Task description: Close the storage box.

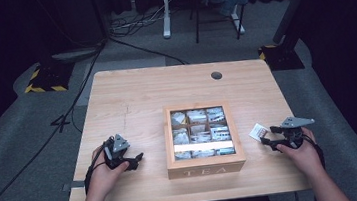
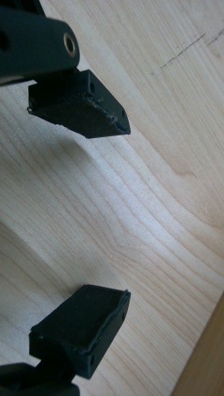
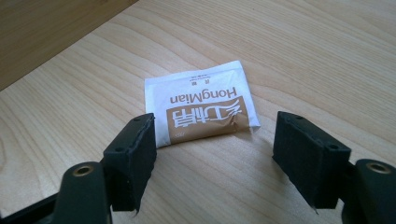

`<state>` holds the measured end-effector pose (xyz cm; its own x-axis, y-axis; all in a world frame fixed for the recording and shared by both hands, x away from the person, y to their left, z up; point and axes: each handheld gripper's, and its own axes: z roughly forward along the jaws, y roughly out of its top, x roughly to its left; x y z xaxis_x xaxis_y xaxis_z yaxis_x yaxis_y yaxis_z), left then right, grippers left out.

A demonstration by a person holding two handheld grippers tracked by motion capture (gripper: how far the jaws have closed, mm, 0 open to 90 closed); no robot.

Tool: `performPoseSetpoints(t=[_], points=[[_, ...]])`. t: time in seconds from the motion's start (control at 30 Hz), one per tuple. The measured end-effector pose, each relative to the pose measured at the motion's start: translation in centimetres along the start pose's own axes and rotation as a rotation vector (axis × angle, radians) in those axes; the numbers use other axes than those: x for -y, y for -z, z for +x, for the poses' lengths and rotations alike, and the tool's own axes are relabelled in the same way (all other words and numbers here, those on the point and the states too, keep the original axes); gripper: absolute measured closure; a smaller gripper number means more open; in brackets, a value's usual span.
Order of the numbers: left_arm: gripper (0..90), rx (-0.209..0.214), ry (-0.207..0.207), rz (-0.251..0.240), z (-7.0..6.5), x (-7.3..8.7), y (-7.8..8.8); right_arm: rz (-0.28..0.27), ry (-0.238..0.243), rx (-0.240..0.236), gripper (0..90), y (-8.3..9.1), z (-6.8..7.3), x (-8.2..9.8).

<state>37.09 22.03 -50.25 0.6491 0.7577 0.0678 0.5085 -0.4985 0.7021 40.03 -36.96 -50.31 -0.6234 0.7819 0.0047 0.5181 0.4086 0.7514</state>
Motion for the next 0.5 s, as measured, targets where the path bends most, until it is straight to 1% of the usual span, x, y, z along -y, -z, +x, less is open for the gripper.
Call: performPoseSetpoints(t=[0.07, 0.1, 0.2, 0.23, 0.33, 0.4, 0.5], points=[[17.2, 0.002, 0.014, -0.002, 0.03, 0.04, -0.04, 0.0, 0.0, 0.0, 30.6, 0.0, 0.0, 0.0], [17.2, -0.001, 0.01, -0.002, 0.1, 0.04, -0.02, 0.0, 0.0, 0.0, 30.6, 0.0, 0.0, 0.0], [17.1, 0.004, 0.022, 0.002, 0.18, 0.11, 0.01, -0.001, -0.001, -0.001, 30.6, -0.01, 0.0, 0.0], [17.1, 0.007, 0.03, 0.005, 0.2, 0.14, 0.02, 0.0, 0.0, 0.0, 30.6, 0.0, -0.01, 0.0], [17.0, 0.021, 0.099, 0.021, 0.35, 0.28, 0.06, 0.0, 0.0, 0.0, 30.5, 0.0, 0.0, 0.0], [15.2, 0.022, 0.111, 0.021, 0.36, 0.34, 0.08, 0.0, 0.0, 0.0, 30.5, 0.0, 0.0, 0.0], [15.1, 0.009, 0.116, 0.022, 0.4, 0.39, 0.13, 0.001, 0.001, 0.001, 30.5, 0.0, 0.01, 0.0]])
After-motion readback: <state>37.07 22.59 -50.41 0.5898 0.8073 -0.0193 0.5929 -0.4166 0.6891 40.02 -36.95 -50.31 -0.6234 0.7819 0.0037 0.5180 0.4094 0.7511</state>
